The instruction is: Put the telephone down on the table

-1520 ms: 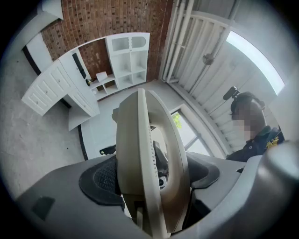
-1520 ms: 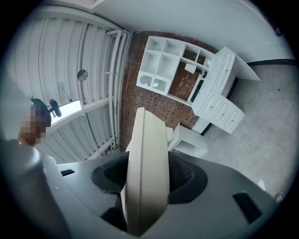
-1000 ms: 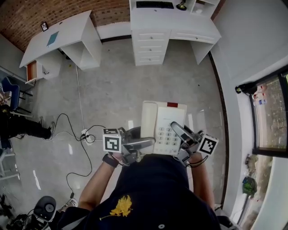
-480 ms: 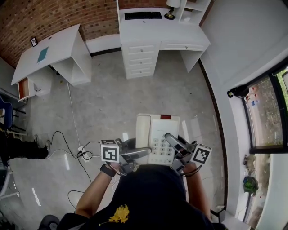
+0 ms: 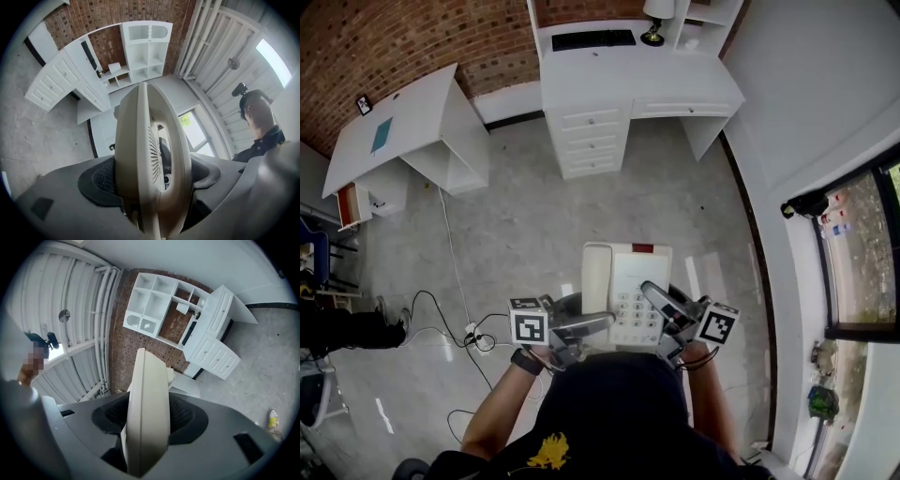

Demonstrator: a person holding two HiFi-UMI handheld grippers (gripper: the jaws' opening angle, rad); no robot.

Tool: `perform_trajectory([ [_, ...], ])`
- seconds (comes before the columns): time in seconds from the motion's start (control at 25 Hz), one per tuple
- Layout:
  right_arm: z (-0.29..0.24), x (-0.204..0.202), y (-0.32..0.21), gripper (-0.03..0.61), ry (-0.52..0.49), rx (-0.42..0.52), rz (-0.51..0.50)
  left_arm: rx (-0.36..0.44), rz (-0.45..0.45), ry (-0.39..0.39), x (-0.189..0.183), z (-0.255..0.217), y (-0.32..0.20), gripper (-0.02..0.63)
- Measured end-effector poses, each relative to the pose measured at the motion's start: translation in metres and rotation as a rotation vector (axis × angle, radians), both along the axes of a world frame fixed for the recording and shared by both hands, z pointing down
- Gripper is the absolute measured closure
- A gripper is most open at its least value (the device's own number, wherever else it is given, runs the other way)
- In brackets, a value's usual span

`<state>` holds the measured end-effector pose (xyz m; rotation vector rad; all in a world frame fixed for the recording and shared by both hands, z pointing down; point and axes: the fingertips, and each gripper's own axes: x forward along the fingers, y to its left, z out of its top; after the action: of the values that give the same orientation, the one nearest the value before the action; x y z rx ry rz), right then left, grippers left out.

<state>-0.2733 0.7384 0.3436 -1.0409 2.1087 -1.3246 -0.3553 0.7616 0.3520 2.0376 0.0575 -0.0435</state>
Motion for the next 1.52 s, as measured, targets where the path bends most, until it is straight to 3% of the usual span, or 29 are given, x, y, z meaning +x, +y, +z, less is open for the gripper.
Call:
perform_trajectory([
  [0.44,-0.008,0.115,-0.14,0.368,-0.061,0.014,-0.058,0.026,-0.072,-0.039,0.117,-0.011,-0.136,0.196],
  [0.88,-0.008,0.172,-0.204,0.368,-0.081,0.03,-0.091,0.038,-0.103,-0.063,0.174,-0.013,-0.198,0.196],
  [1.52,-0.009,0.217,-0.295,0.368,-0.053,0.018,-0.042,0.03,-0.059,-0.029,0.219,-0.013,-0.293,0.196],
])
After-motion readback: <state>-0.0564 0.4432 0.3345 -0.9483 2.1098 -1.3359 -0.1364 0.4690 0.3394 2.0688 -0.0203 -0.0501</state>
